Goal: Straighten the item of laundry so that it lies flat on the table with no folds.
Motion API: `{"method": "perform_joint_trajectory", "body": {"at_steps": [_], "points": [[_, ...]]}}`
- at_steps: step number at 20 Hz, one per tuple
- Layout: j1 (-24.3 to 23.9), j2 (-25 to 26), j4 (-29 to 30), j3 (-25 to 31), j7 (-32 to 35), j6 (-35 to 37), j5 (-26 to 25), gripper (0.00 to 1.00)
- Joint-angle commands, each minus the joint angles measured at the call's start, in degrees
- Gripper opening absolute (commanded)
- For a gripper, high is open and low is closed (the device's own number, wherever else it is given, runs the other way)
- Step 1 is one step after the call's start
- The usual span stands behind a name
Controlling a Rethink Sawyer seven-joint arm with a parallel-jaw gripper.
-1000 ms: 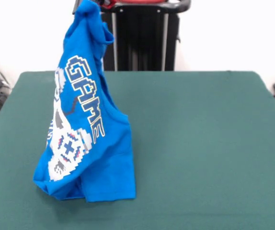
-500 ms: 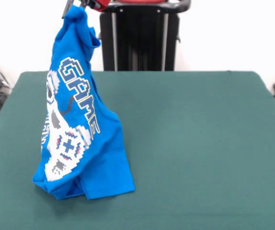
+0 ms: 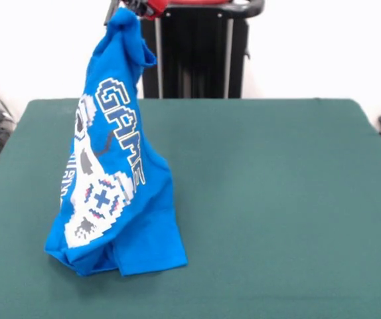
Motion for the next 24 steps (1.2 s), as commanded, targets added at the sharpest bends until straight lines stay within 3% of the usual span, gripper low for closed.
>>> {"method": "perform_joint_trajectory", "body": {"at_steps": [1, 10, 24], "points": [[4.33, 9.36, 4.28, -3.62, 10.52, -10.84, 4.05, 0.00], [4.79, 21.29, 3.98, -6.41, 12.33, -26.55, 5.44, 0.00], [2.36, 38.74, 0.28, -6.70, 12.01, -43.62, 3.92, 0.00]]}}
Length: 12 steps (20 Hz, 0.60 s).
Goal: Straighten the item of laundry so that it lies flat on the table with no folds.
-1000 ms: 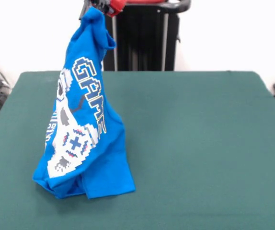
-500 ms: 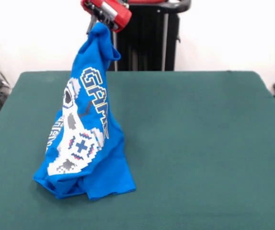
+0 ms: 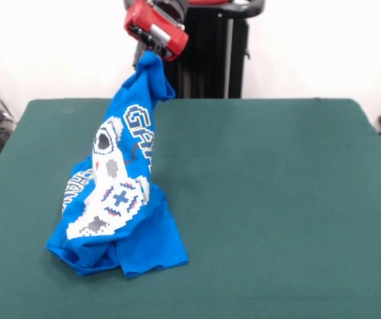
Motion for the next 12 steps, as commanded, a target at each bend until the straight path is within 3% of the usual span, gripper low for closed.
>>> {"method": "perform_joint_trajectory", "body": {"at_steps": [1, 6, 12], "points": [[-0.04, 12.51, -1.81, 1.58, 11.56, -10.98, 1.58, 0.00], [-0.79, 20.79, -5.56, 2.16, 9.27, -18.55, 0.24, 0.00], [-0.62, 26.20, -8.29, 3.08, 9.07, -23.26, 0.66, 0.00]]}}
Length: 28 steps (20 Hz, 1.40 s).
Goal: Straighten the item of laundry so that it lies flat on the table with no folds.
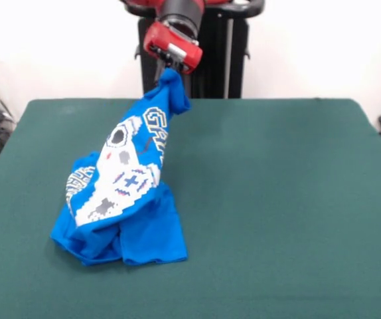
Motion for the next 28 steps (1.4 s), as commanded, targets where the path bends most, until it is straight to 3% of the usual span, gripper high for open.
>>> {"method": "perform_joint_trajectory", "body": {"at_steps": [1, 15, 19, 28], "points": [[0.85, 9.93, -8.47, 3.19, 9.19, -8.12, 0.79, 0.00], [1.17, 16.61, -12.36, 3.97, 11.12, -12.60, 1.01, 0.00], [1.14, 18.78, -14.38, 4.47, 11.89, -11.04, 1.17, 0.00], [2.62, 19.11, -17.69, 5.25, 11.66, -11.52, -0.39, 0.00]]}}
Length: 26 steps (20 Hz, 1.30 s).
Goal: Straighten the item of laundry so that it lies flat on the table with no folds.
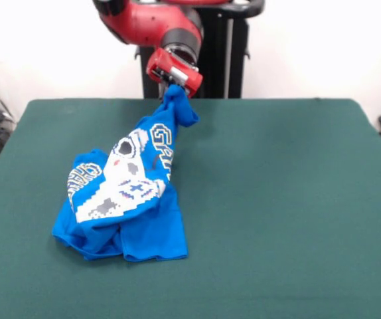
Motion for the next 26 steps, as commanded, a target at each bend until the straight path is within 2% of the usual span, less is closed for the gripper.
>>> {"method": "perform_joint_trajectory", "body": {"at_steps": [1, 7, 19, 26], "points": [[2.02, 7.19, -6.12, 5.09, 11.85, 1.78, -0.84, 0.00], [2.12, 11.39, -10.02, 4.96, 11.85, 1.38, -1.41, 0.00], [2.23, 11.50, -12.03, 4.68, 13.70, 5.81, -2.08, 0.00], [2.86, 14.66, -13.56, 4.65, 13.33, 7.30, -1.11, 0.00]]}}
